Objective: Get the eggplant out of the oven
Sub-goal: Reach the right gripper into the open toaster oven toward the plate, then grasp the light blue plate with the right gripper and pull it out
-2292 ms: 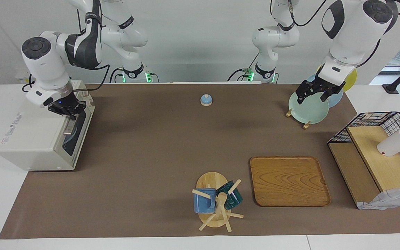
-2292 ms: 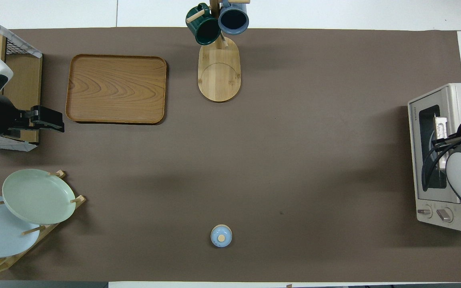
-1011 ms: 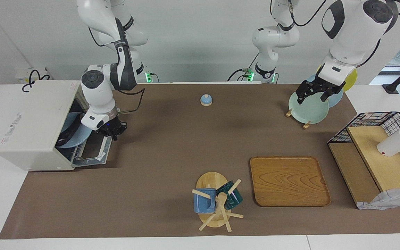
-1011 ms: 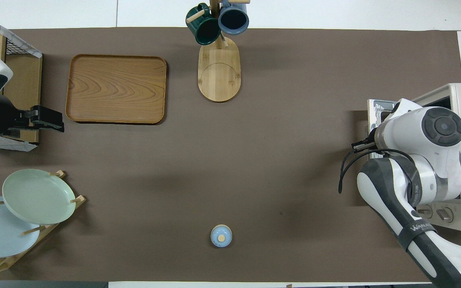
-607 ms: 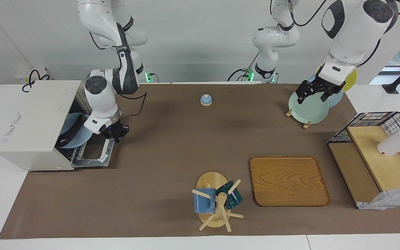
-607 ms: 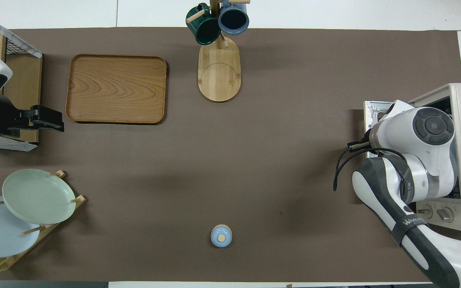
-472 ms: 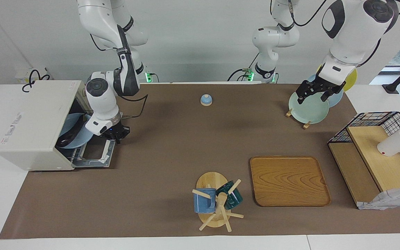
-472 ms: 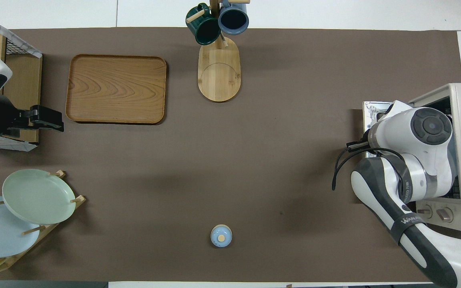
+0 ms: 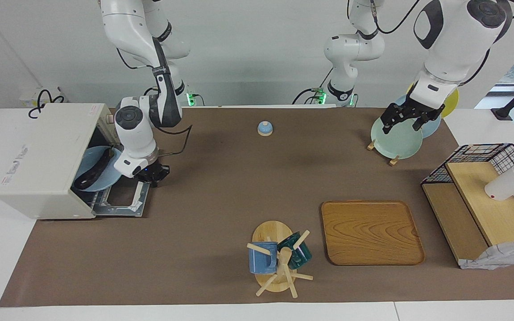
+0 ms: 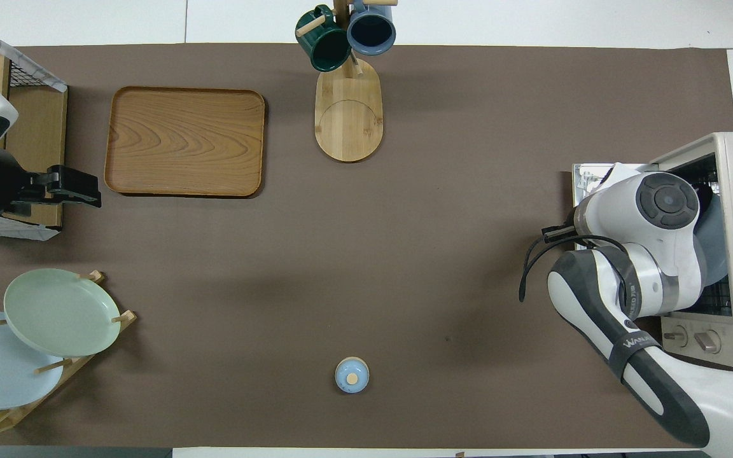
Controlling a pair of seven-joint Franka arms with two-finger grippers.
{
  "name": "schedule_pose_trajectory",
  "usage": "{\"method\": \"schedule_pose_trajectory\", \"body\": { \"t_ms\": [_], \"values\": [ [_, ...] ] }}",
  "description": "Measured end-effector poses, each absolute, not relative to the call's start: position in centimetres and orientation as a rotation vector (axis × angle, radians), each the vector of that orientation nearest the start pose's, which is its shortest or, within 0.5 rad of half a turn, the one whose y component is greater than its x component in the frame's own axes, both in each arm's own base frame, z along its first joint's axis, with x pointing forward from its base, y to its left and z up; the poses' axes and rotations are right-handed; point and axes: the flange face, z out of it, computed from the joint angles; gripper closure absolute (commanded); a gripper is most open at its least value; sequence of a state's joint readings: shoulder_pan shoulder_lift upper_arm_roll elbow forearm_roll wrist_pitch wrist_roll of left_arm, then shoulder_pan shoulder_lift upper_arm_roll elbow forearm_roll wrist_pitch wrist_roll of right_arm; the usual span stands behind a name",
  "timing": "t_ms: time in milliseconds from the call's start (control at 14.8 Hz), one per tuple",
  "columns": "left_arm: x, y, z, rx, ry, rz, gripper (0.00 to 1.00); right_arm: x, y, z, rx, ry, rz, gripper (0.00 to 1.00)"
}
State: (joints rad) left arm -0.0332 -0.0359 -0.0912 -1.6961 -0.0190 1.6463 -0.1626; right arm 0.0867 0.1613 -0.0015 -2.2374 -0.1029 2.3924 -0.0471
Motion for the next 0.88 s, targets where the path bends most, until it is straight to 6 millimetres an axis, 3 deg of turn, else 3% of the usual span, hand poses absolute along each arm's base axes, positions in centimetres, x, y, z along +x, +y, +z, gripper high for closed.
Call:
{"method": "schedule_pose_trajectory", "body": {
  "t_ms": [135,270,337,607,876],
  "values": [
    [54.4,-7.1,59.2,-3.155,-0.063,0.017,0.00,54.0,6.6,30.6,-3.176,-0.350,0.034,1.00],
    [54.4,-7.1,59.2,-3.155,-0.063,0.014,0.00,54.7,8.0,32.5,-3.182,-0.331,0.074,0.64],
    [54.4,-7.1,59.2,-3.156,-0.062,0.012,0.00,55.1,8.2,33.4,-3.187,-0.305,0.081,0.55],
    [54.4,-7.2,59.3,-3.157,-0.060,0.001,0.00,56.0,7.5,36.0,-3.225,-0.295,0.097,0.52],
    [54.5,-7.2,59.3,-3.157,-0.059,-0.003,0.00,56.6,4.5,40.8,-3.342,-0.300,0.194,0.52]
  ]
}}
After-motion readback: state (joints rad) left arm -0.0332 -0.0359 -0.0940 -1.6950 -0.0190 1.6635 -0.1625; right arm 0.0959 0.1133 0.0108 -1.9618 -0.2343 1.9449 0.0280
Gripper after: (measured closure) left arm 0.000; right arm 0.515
